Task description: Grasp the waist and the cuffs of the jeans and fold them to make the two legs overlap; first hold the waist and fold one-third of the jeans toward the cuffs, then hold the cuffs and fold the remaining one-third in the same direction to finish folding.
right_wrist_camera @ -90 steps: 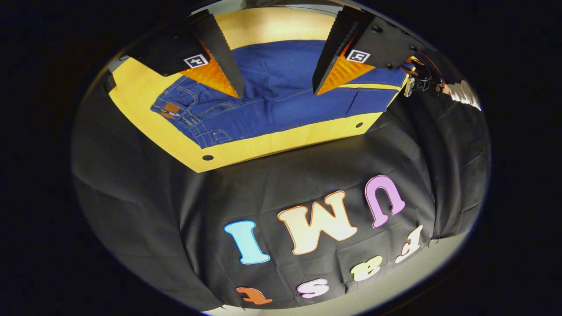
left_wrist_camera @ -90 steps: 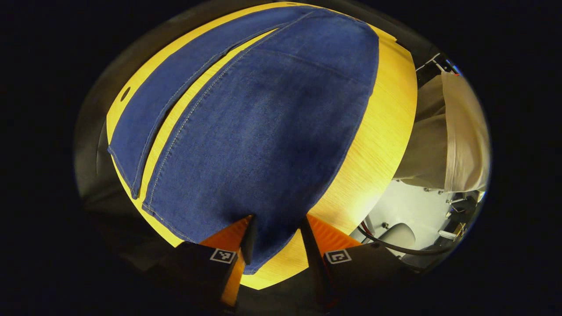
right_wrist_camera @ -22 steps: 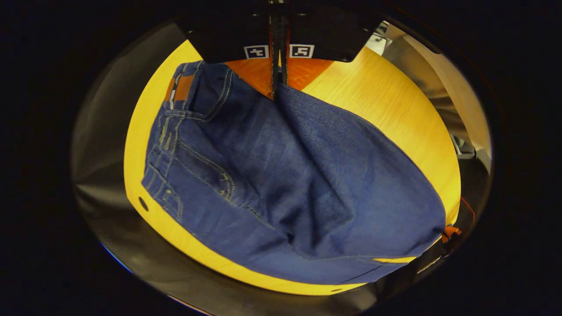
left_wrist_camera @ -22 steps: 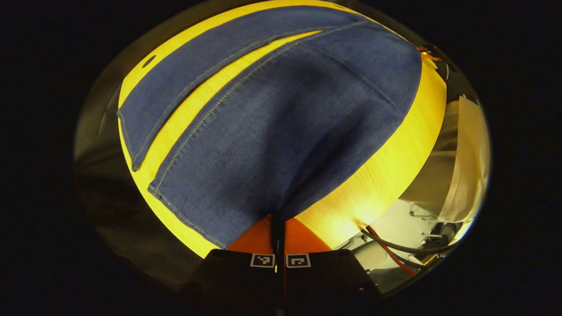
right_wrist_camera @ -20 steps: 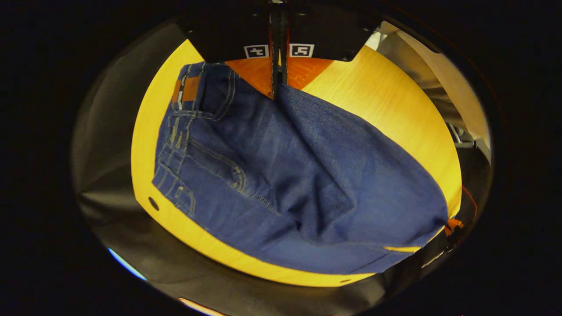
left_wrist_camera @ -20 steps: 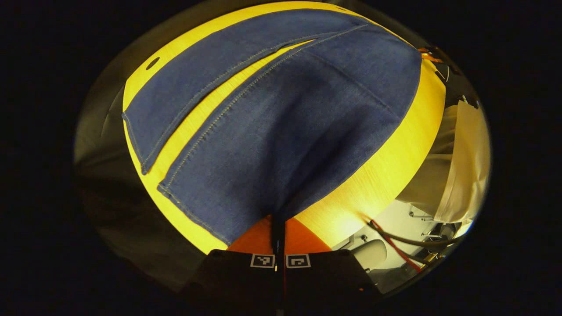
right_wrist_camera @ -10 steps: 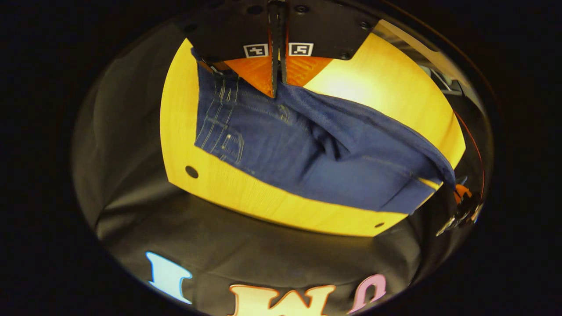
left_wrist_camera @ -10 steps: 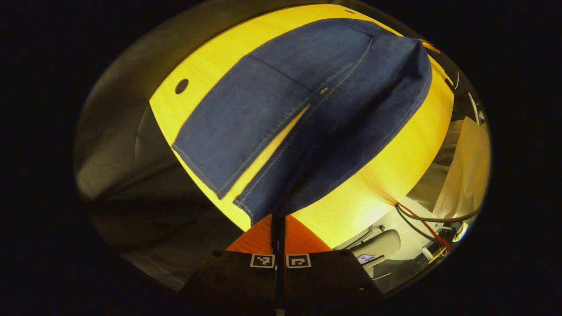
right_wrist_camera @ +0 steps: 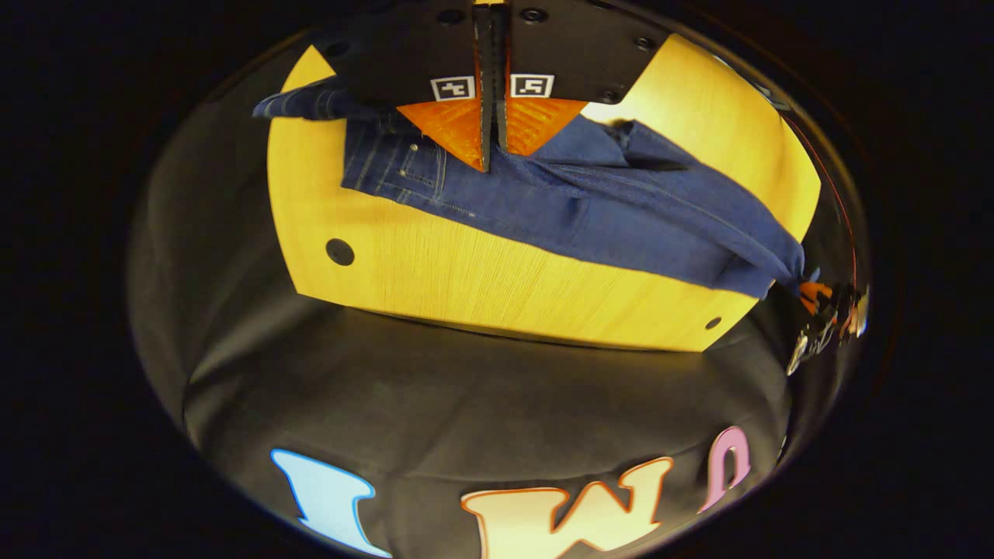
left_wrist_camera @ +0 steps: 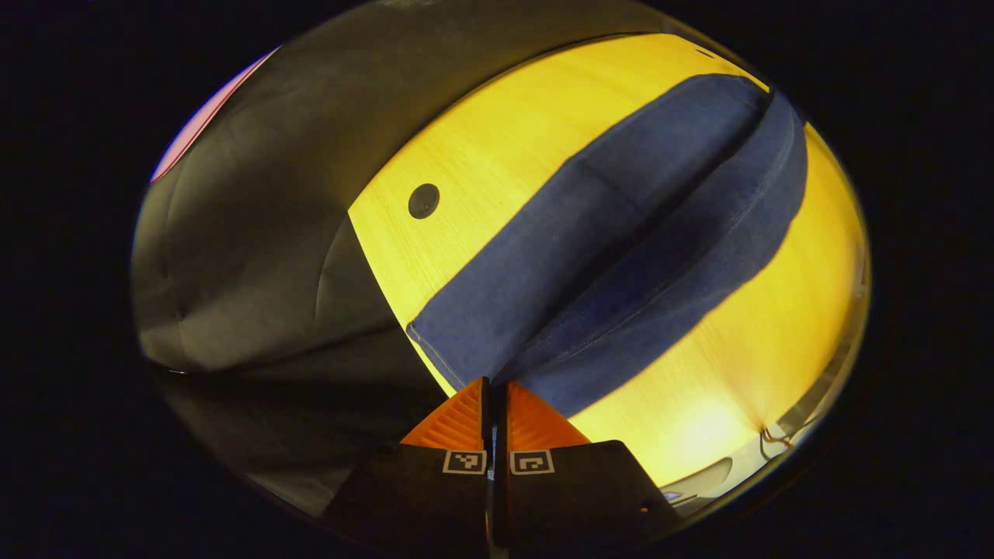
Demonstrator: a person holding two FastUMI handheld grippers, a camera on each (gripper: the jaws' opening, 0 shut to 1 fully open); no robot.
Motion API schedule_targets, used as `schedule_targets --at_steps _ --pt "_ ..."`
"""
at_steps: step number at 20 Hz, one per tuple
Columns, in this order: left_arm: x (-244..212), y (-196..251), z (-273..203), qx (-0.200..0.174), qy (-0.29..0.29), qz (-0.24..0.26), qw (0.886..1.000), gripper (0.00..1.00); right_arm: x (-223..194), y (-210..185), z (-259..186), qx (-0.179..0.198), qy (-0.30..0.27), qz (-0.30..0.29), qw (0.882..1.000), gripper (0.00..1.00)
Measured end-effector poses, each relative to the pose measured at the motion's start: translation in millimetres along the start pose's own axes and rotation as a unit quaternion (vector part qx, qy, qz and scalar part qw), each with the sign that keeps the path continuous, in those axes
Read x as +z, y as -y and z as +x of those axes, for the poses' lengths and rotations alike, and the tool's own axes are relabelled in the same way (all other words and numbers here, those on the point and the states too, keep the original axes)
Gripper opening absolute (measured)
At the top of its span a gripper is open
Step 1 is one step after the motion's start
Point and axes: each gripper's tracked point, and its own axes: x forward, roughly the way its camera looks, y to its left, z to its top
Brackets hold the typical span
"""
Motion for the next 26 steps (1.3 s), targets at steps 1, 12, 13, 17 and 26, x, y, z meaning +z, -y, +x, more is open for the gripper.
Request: schedule_targets --at_steps 1,12,13,17,26 --pt "9 -4 16 0.015 0.014 -0.014 1.0 0.0 2 2 15 0.004 0.004 0.018 1.0 0.0" --pt "60 -9 97 0.156 0.138 -0.173 0.963 0.0 -1 11 102 -0.001 0.025 0.054 0.998 0.07" --pt "64 -8 97 0.157 0.15 -0.189 0.958 0.0 1 12 102 0.0 0.031 0.058 0.998 0.1" --pt "75 -20 73 0.199 0.2 -0.237 0.93 0.82 15 32 96 -0.014 0.053 0.089 0.995 0.77" --pt "71 -48 12 0.181 0.292 -0.36 0.867 0.95 13 130 6 -0.069 0.124 0.188 0.972 0.99"
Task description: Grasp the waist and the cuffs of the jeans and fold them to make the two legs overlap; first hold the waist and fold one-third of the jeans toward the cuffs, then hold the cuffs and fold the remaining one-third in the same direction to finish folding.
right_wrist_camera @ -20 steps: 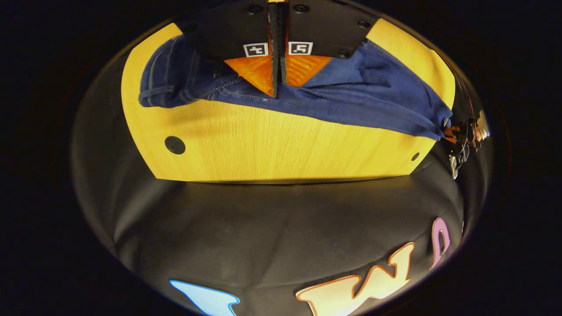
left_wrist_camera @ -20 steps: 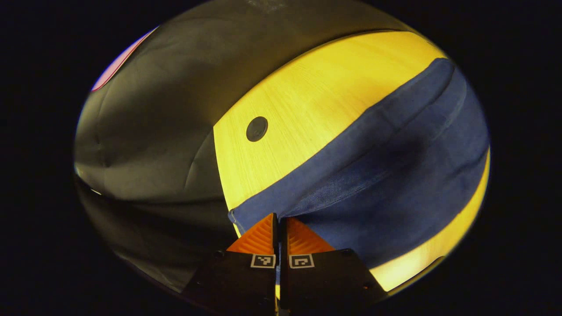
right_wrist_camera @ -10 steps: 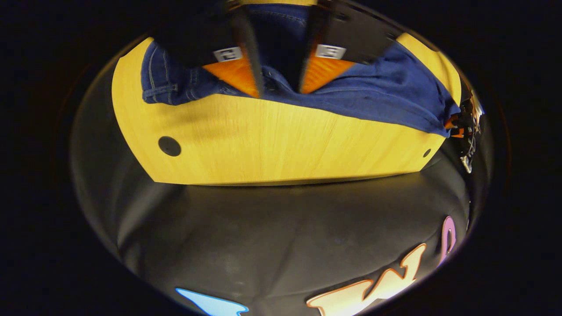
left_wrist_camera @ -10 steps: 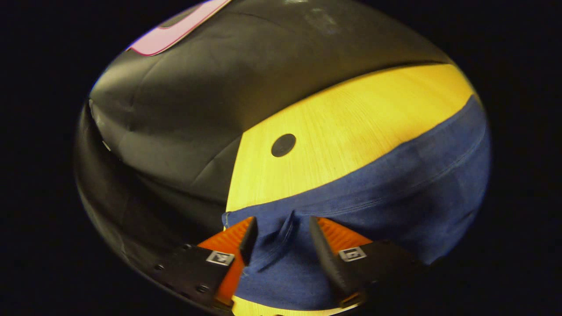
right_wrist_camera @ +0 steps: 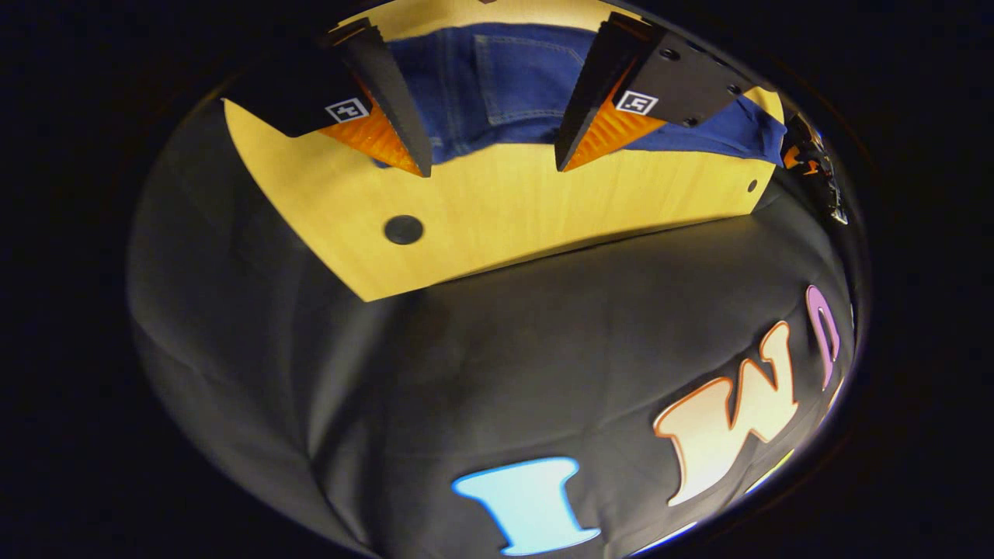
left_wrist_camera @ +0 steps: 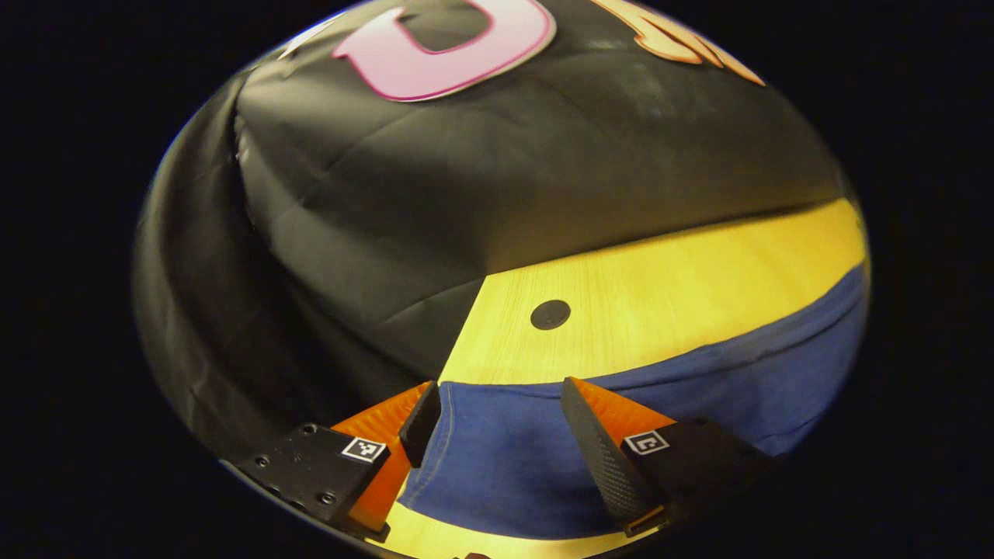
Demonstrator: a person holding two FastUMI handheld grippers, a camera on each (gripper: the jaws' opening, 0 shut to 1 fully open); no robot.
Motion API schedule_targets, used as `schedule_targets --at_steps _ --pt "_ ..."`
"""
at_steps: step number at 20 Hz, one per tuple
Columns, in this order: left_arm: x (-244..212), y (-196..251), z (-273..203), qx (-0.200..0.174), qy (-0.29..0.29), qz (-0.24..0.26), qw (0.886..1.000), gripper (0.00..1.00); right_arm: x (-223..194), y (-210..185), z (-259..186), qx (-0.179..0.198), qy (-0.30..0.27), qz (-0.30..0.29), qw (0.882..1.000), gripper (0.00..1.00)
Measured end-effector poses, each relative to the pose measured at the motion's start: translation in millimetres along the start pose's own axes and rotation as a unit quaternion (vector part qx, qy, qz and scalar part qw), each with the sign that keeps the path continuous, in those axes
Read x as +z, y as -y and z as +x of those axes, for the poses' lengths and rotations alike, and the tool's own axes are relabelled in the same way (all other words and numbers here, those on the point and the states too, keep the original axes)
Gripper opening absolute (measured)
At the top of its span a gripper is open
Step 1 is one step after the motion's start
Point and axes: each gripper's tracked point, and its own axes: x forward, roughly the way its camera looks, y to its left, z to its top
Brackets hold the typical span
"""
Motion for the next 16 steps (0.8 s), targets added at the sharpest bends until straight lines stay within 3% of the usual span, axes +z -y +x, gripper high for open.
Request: schedule_targets --at_steps 3,4,7,8,9,14,16 --pt "13 -16 -9 -0.017 0.023 -0.07 0.997 0.95 -31 43 -26 -0.026 -0.025 0.005 0.999 0.99" --pt "12 -19 -9 -0.023 0.027 -0.084 0.996 0.95 -41 53 -32 -0.03 -0.035 0.008 0.999 0.94" --pt "8 -23 -5 -0.035 0.017 -0.111 0.993 0.96 -72 77 -35 -0.039 -0.061 0.012 0.997 0.99" --pt "13 -26 -5 -0.036 0.014 -0.119 0.992 0.96 -79 84 -33 -0.04 -0.069 0.011 0.997 0.94" --pt "16 -27 -5 -0.034 0.013 -0.125 0.992 0.96 -87 88 -30 -0.041 -0.078 0.016 0.996 0.99" --pt "21 -31 -5 -0.022 0.016 -0.142 0.99 0.96 -108 89 -11 -0.017 -0.102 0.046 0.994 0.95" --pt "25 -31 -9 -0.023 0.021 -0.142 0.989 0.96 -109 87 -10 -0.008 -0.099 0.044 0.994 0.99"
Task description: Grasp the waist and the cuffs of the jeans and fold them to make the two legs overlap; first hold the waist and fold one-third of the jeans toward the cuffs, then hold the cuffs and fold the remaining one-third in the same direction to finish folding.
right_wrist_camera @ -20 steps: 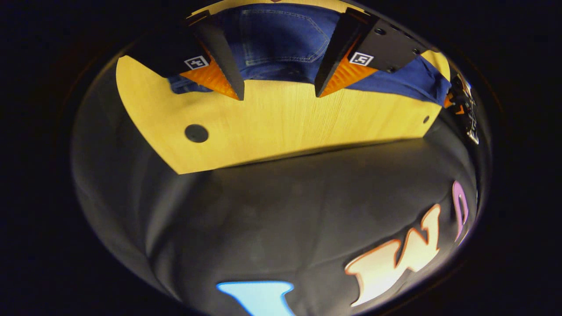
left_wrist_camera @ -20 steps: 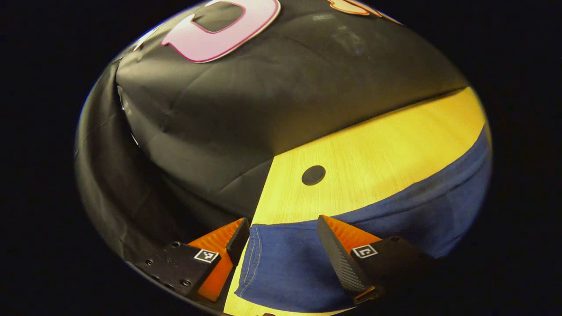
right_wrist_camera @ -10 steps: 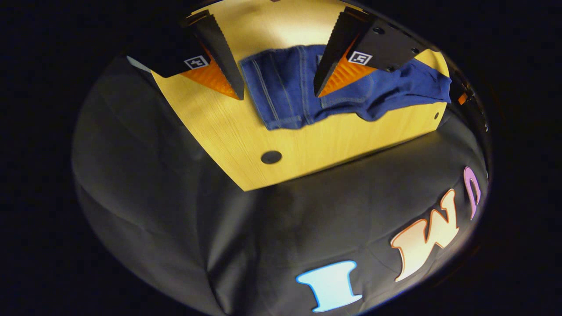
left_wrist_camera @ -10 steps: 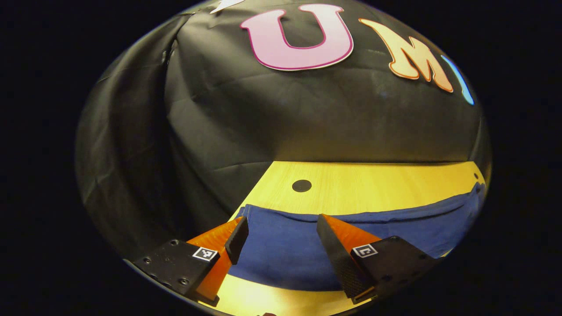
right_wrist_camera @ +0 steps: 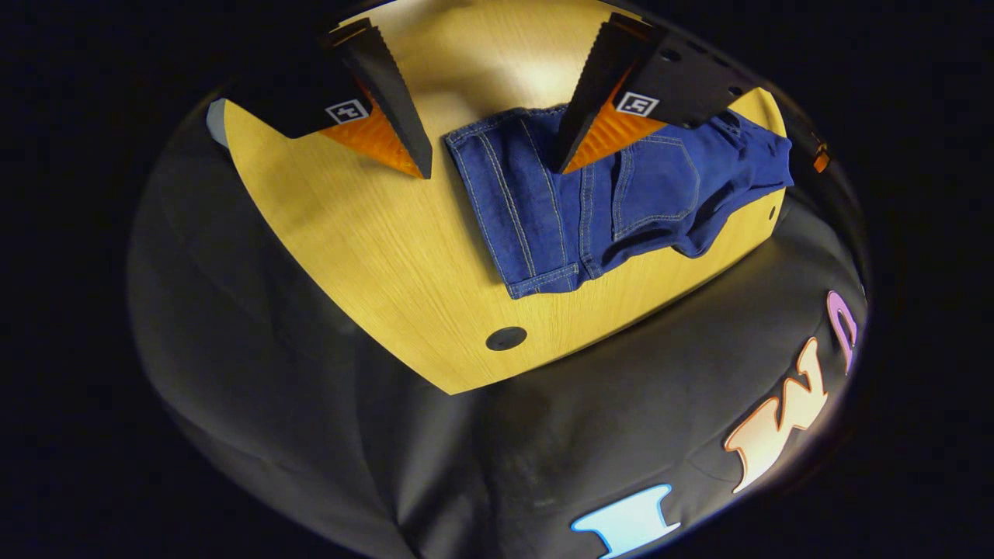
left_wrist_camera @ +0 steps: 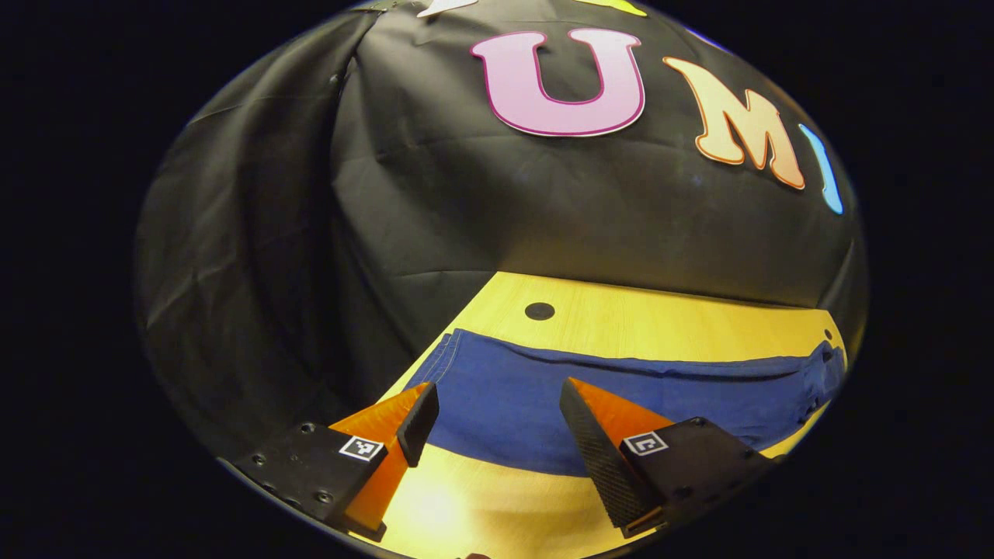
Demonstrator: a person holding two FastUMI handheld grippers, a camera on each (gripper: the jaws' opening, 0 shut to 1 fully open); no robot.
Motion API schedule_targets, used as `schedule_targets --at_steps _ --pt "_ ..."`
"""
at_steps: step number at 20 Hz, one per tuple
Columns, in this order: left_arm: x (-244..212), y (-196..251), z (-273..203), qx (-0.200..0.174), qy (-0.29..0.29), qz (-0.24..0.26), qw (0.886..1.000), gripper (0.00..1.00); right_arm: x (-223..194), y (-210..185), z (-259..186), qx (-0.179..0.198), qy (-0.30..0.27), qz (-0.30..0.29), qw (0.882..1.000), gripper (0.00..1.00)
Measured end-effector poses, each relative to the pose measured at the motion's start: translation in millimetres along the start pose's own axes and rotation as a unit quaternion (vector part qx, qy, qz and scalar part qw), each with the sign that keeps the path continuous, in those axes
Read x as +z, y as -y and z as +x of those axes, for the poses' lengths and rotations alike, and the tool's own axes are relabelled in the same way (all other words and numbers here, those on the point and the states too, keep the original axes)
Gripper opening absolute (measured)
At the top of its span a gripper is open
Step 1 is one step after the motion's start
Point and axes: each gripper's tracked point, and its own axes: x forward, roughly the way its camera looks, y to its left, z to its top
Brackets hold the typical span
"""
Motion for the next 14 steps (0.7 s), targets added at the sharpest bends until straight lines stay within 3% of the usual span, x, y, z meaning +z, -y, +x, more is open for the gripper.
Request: schedule_targets --at_steps 3,4,5,6,8,11,14 --pt "2 0 -6 -0.002 0.003 0.014 1.0 0.96 -3 -5 6 0.004 0.004 -0.007 1.0 0.85" --pt "4 3 -8 -0.002 0.004 0.02 1.0 0.96 -5 -4 8 -0.001 0.002 -0.014 1.0 0.9" --pt "7 6 -10 -0.005 0.005 0.022 1.0 0.96 -7 -5 7 0.0 0.007 -0.019 1.0 0.83" --pt "7 7 -11 -0.008 0.005 0.022 1.0 0.96 -9 -9 7 0.008 0.004 -0.017 1.0 0.85" --pt "8 8 -16 -0.01 0.005 0.027 1.0 0.96 -9 -13 6 0.007 0.001 -0.01 1.0 0.57" --pt "13 10 -21 -0.015 0.011 0.03 0.999 0.96 -15 -15 9 -0.005 -0.012 0.006 1.0 0.36" --pt "11 7 -27 -0.017 0.011 0.029 0.999 0.96 -12 -17 10 -0.012 0.009 -0.018 1.0 0.24"
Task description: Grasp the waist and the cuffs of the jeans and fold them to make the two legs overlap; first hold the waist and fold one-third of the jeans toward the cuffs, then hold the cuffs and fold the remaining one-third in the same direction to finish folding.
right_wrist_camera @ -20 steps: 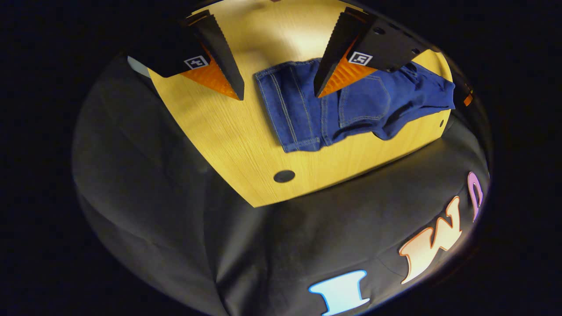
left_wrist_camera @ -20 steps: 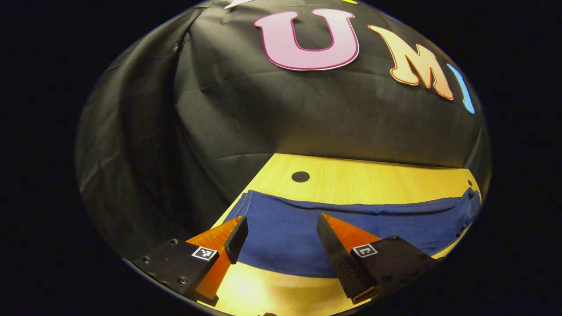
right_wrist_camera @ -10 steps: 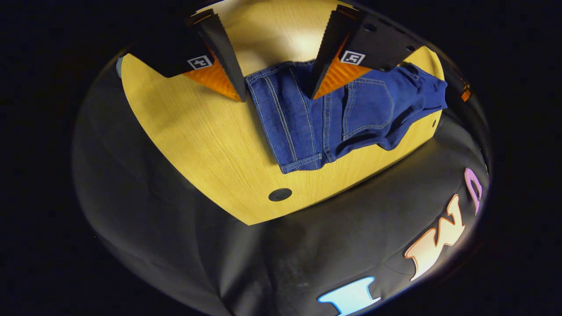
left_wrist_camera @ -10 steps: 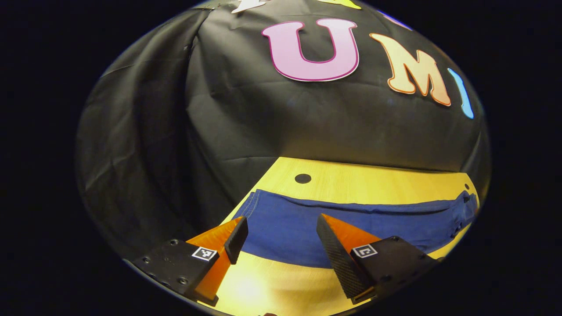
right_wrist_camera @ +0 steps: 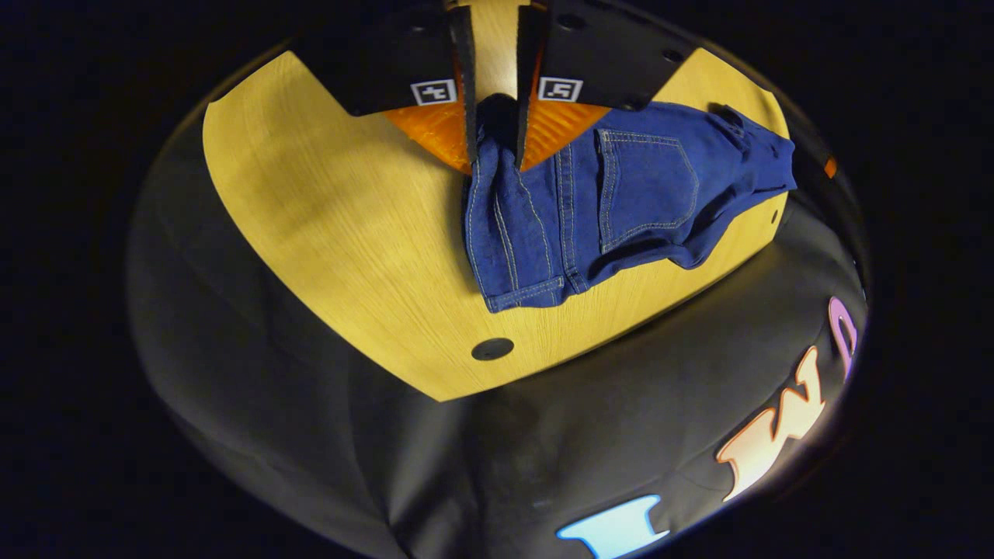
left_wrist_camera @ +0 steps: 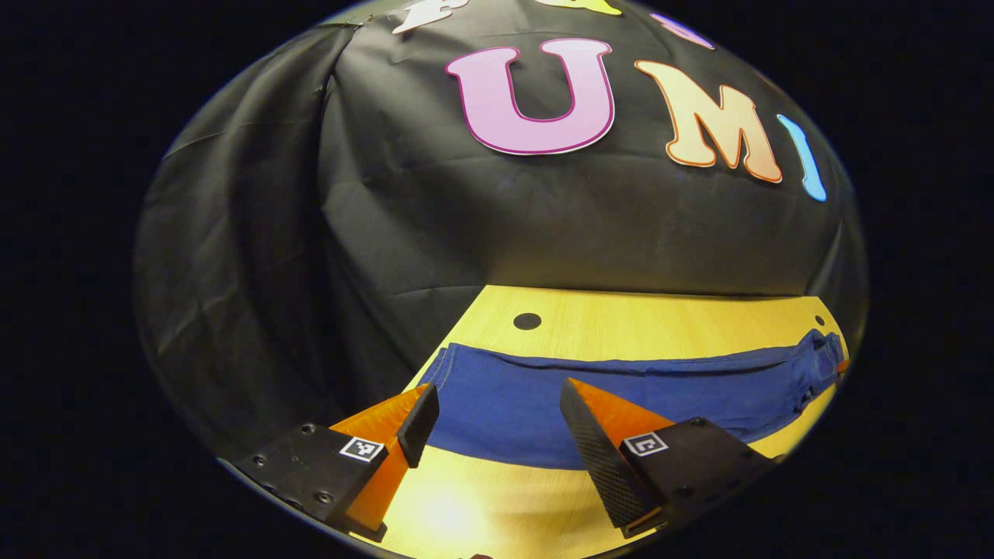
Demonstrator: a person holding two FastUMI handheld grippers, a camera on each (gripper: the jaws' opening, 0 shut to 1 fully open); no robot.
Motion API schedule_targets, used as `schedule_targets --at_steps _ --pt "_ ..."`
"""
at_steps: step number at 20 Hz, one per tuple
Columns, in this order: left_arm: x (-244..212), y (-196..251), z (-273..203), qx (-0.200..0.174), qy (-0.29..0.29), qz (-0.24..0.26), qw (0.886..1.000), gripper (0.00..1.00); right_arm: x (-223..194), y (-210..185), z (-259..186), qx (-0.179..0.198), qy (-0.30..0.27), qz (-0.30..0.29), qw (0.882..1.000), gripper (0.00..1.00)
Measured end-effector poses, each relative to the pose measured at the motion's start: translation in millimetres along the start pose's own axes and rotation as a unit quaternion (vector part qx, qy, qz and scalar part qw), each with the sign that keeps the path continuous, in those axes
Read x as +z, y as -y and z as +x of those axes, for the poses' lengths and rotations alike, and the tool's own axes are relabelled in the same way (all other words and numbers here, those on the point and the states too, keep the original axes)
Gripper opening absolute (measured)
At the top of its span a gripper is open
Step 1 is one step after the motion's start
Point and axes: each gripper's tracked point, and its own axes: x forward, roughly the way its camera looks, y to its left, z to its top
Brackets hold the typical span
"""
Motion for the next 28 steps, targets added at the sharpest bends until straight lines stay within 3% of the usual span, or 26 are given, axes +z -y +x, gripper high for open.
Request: schedule_targets --at_steps 2,3,7,10,11,15,19,23,25,28 --pt "-2 -1 -1 -0.004 -0.003 -0.009 1.0 0.96 4 -2 0 -0.01 0.007 0.001 1.0 0.18" --pt "-3 -1 0 -0.006 -0.003 -0.016 1.0 0.96 3 -2 0 -0.014 0.012 -0.003 1.0 0.1" --pt "-13 7 4 -0.022 -0.011 -0.044 0.999 0.96 10 -5 -7 -0.021 0.017 0.014 1.0 0.05" --pt "-21 7 9 -0.033 -0.022 -0.036 0.999 0.96 39 -19 -28 0.002 0.061 0.051 0.997 0.01" --pt "-22 6 12 -0.038 -0.024 -0.033 0.998 0.96 48 -25 -35 0.013 0.073 0.069 0.995 0.04" --pt "-29 -1 25 -0.058 -0.036 -0.016 0.998 0.96 82 -74 -65 0.093 0.104 0.141 0.98 0.04" --pt "-38 -4 39 -0.078 -0.048 -0.002 0.996 0.96 106 -158 -107 0.231 0.132 0.204 0.942 0.04" --pt "-45 -3 48 -0.096 -0.05 -0.011 0.994 0.96 92 -236 -132 0.341 0.122 0.202 0.91 0.0" --pt "-47 -2 51 -0.105 -0.047 -0.021 0.993 0.96 76 -271 -135 0.382 0.11 0.193 0.897 0.04" --pt "-48 -1 54 -0.116 -0.042 -0.038 0.992 0.97 41 -331 -133 0.422 0.084 0.167 0.887 0.0"
